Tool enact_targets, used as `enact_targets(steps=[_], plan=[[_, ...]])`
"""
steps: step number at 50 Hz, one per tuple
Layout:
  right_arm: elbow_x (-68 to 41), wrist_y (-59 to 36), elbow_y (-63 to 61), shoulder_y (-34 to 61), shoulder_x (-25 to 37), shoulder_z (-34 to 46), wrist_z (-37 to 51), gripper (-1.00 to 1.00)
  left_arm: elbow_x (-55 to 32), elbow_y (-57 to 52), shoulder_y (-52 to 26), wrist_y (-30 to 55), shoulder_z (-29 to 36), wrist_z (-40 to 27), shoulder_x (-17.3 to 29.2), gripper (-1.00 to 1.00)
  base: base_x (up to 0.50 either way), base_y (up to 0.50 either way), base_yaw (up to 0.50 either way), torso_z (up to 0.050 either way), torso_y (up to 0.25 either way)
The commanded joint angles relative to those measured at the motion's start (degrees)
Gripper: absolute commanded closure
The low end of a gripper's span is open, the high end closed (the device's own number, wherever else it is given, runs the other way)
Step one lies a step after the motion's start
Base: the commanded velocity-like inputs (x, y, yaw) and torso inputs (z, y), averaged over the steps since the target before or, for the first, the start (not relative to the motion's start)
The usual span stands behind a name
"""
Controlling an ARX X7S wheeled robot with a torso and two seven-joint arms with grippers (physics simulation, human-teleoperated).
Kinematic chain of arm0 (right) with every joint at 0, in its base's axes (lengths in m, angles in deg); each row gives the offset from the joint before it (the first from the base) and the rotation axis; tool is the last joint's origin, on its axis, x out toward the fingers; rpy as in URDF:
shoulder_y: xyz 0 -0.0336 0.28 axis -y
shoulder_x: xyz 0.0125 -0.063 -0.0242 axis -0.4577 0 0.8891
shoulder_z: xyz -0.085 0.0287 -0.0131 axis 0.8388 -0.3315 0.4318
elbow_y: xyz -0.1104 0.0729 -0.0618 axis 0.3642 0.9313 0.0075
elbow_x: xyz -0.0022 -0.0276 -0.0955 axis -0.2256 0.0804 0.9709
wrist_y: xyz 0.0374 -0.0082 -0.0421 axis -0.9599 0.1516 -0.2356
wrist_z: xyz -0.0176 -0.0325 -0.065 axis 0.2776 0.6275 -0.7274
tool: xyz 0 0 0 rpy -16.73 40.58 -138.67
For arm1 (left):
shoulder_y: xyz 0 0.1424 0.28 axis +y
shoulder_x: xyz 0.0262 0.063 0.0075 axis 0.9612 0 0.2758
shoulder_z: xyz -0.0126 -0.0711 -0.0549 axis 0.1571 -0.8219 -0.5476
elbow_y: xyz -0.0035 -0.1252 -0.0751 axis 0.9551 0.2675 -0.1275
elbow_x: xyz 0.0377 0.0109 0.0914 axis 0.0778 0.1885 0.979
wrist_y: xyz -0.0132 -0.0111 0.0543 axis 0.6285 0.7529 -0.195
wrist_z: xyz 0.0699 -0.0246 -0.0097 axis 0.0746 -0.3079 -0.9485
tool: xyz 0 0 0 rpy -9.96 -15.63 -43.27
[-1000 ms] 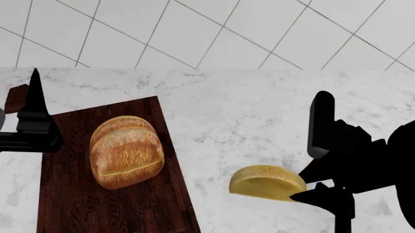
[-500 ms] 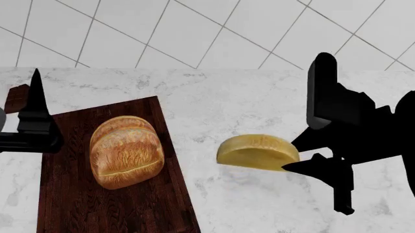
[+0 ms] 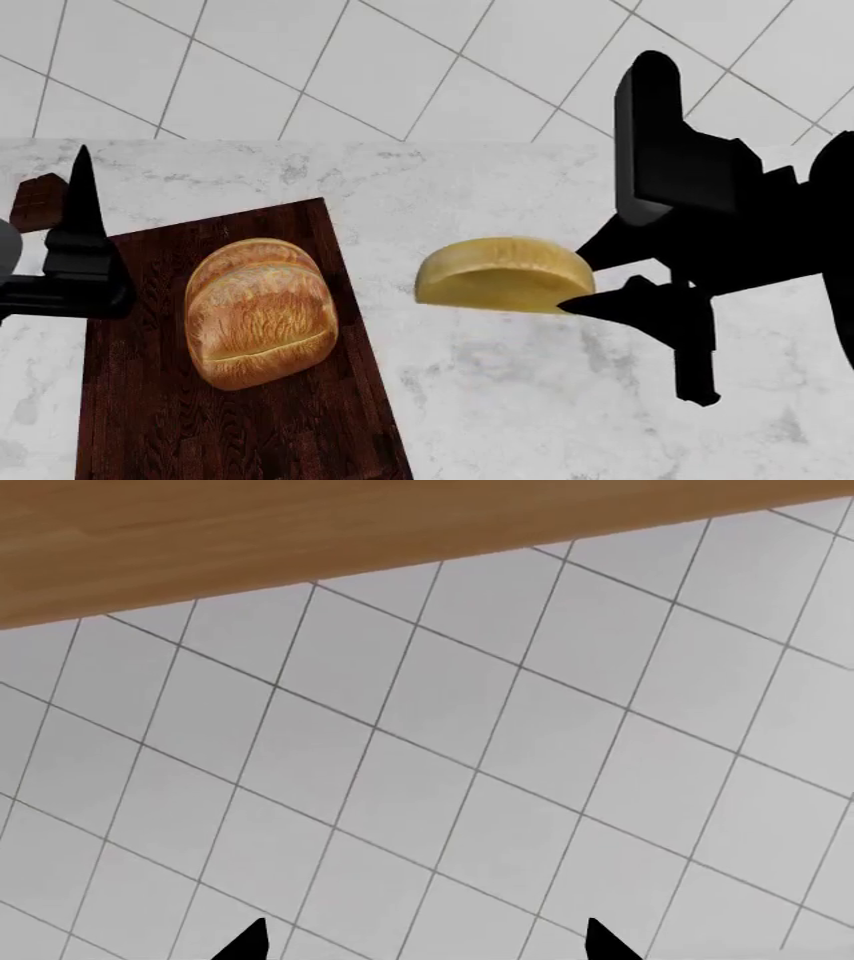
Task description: Pick up the wedge of cheese and place it on the slice of bread to prepare a simple cheese on bread dish.
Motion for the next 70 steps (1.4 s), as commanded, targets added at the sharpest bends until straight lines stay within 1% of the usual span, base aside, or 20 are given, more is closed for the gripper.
enact_targets(steps=[1, 4, 9, 15, 23, 24, 28, 32, 33, 34, 35, 36, 42, 46, 51, 59, 65, 66, 68, 70], plan=[[-0.93, 0.72, -0.44, 1.72, -0.51, -0.19, -0.58, 1.00, -0.34, 0.22, 0.15, -0.59, -0.31, -0.06, -0.10, -1.00, 0.00, 0.00, 0.00, 0.000, 0.000], [-3.35, -1.04, -1.01, 3.00, -1.06, -1.24, -2.16, 1.00, -0.10, 0.44, 0.22, -0.73, 0.00, -0.14, -0.06, -1.00, 0.00, 0.00, 0.00, 0.000, 0.000], [-10.55, -4.85, -2.95, 2.81, -1.78, -4.58, -4.39, 1.00, -0.37, 0.14, -0.02, -0.17, 0.01, -0.37, -0.09, -1.00, 0.00, 0.00, 0.00, 0.000, 0.000], [-15.09, -7.32, -4.41, 2.05, -2.25, -5.45, -5.21, 1.00, -0.29, 0.42, 0.17, -0.64, 0.18, -0.28, 0.00, -1.00, 0.00, 0.00, 0.00, 0.000, 0.000], [-16.61, -6.57, -3.15, 2.09, -3.67, -3.45, -5.28, 1.00, -0.54, -0.04, -0.06, -0.11, 0.18, -0.53, 0.17, -1.00, 0.00, 0.00, 0.00, 0.000, 0.000], [-17.12, -7.79, -3.03, 3.73, -3.80, -3.06, -5.84, 1.00, -0.57, -0.02, -0.03, -0.15, 0.17, -0.51, 0.20, -1.00, 0.00, 0.00, 0.00, 0.000, 0.000], [-17.64, -5.71, -2.34, 2.52, -4.34, -2.24, -5.19, 1.00, -0.54, -0.04, 0.15, -0.40, 0.23, -0.50, 0.30, -1.00, 0.00, 0.00, 0.00, 0.000, 0.000], [-15.42, -4.97, -4.02, 3.86, -4.20, -0.19, -4.01, 1.00, -0.50, 0.01, 0.16, -0.58, 0.35, -0.48, 0.39, -1.00, 0.00, 0.00, 0.00, 0.000, 0.000], [-13.59, -2.49, -5.36, 2.48, -3.78, 1.03, -3.22, 1.00, -0.50, -0.02, 0.22, -0.64, 0.34, -0.51, 0.40, -1.00, 0.00, 0.00, 0.00, 0.000, 0.000], [-12.94, -2.04, -5.94, 2.73, -3.66, 1.61, -3.21, 1.00, -0.49, 0.01, 0.23, -0.68, 0.38, -0.49, 0.43, -1.00, 0.00, 0.00, 0.00, 0.000, 0.000], [-12.15, -0.47, -7.65, 2.74, -3.22, 2.60, -4.24, 1.00, -0.45, 0.11, 0.26, -0.84, 0.41, -0.45, 0.45, -1.00, 0.00, 0.00, 0.00, 0.000, 0.000], [-9.93, 0.20, -8.54, 2.68, -3.01, 3.68, -2.48, 1.00, -0.50, 0.10, 0.16, -0.72, 0.41, -0.48, 0.45, -1.00, 0.00, 0.00, 0.00, 0.000, 0.000], [-3.69, 3.17, -14.61, 2.12, -0.85, 7.26, 0.43, 1.00, -0.71, -0.06, -0.07, -0.39, 0.47, -0.62, 0.46, -1.00, 0.00, 0.00, 0.00, 0.000, 0.000], [-1.17, 2.70, -16.97, 1.76, -0.44, 8.55, 2.54, 1.00, -0.74, -0.05, -0.02, -0.39, 0.65, -0.60, 0.54, -1.00, 0.00, 0.00, 0.00, 0.000, 0.000], [4.89, 2.36, -19.03, 2.00, -0.25, 10.51, 7.47, 1.00, -0.58, 0.34, 0.35, -1.05, 0.79, -0.48, 0.64, -1.00, 0.00, 0.00, 0.00, 0.000, 0.000], [5.73, 1.31, -19.56, 3.08, -0.39, 10.07, 9.34, 1.00, -0.93, 0.47, 0.18, -0.76, 0.79, -0.53, 0.64, -1.00, 0.00, 0.00, 0.00, 0.000, 0.000], [8.84, 0.36, -20.97, 4.01, -0.04, 10.88, 11.53, 1.00, -1.05, 0.51, 0.12, -0.70, 0.91, -0.54, 0.71, -1.00, 0.00, 0.00, 0.00, 0.000, 0.000], [10.77, -0.30, -21.19, 4.30, 0.01, 11.34, 13.02, 1.00, -1.08, 0.49, 0.14, -0.67, 0.95, -0.54, 0.71, -1.00, 0.00, 0.00, 0.00, 0.000, 0.000], [10.29, -0.72, -22.13, 4.40, 0.21, 11.03, 12.81, 1.00, -1.16, 0.48, 0.11, -0.63, 0.93, -0.55, 0.72, -1.00, 0.00, 0.00, 0.00, 0.000, 0.000], [12.83, -0.99, -22.55, 4.88, 0.40, 11.88, 14.21, 1.00, -1.35, 0.26, -0.04, -0.27, 0.93, -0.63, 0.73, -1.00, 0.00, 0.00, 0.00, 0.000, 0.000]])
